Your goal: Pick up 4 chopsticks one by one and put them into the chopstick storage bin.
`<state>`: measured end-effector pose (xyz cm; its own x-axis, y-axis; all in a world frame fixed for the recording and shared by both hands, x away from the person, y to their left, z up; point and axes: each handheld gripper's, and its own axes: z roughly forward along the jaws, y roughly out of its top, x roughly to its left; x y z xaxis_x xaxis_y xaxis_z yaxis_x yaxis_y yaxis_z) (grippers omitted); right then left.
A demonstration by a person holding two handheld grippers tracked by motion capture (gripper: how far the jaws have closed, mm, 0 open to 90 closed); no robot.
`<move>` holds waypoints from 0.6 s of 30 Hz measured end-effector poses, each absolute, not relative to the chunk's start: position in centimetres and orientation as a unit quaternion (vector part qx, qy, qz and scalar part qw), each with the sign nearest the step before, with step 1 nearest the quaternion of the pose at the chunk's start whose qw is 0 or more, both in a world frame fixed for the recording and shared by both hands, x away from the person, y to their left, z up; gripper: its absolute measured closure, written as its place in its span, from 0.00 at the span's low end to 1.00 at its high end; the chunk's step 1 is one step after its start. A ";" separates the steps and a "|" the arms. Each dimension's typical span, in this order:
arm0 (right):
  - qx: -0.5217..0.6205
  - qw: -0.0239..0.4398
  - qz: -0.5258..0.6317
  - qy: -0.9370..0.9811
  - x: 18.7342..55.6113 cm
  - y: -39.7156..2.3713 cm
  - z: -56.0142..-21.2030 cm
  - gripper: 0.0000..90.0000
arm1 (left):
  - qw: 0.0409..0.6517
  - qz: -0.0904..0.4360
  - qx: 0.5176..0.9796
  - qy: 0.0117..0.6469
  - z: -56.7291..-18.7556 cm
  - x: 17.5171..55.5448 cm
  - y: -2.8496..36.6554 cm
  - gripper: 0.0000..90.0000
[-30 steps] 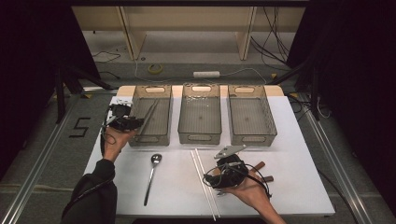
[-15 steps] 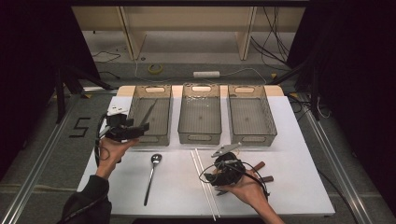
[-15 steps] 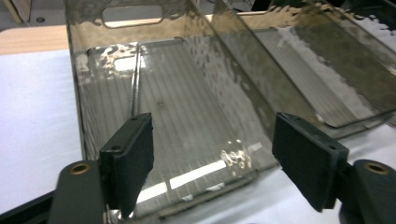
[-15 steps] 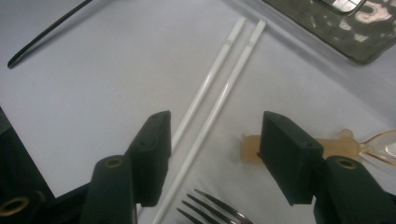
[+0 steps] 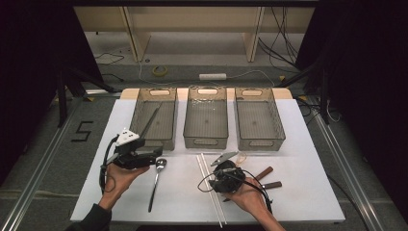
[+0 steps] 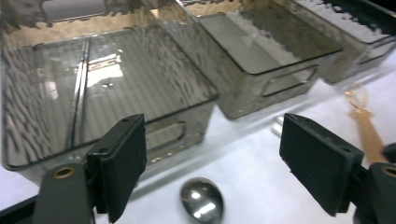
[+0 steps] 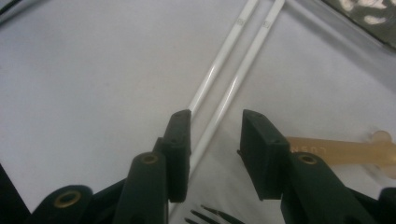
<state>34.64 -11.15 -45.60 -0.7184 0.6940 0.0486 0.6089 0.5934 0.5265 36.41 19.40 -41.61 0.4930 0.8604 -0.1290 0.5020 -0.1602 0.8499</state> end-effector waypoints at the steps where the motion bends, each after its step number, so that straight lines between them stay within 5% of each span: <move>1: 0.364 0.081 0.261 0.890 34.7 -11.1 -45.7 0.73 | 0.454 0.195 0.737 0.460 -41.6 36.1 19.2 0.24; 18: 0.369 0.071 0.239 0.895 35.1 -10.3 -47.1 0.84 | 0.454 0.190 0.756 0.432 -42.0 33.8 18.0 0.21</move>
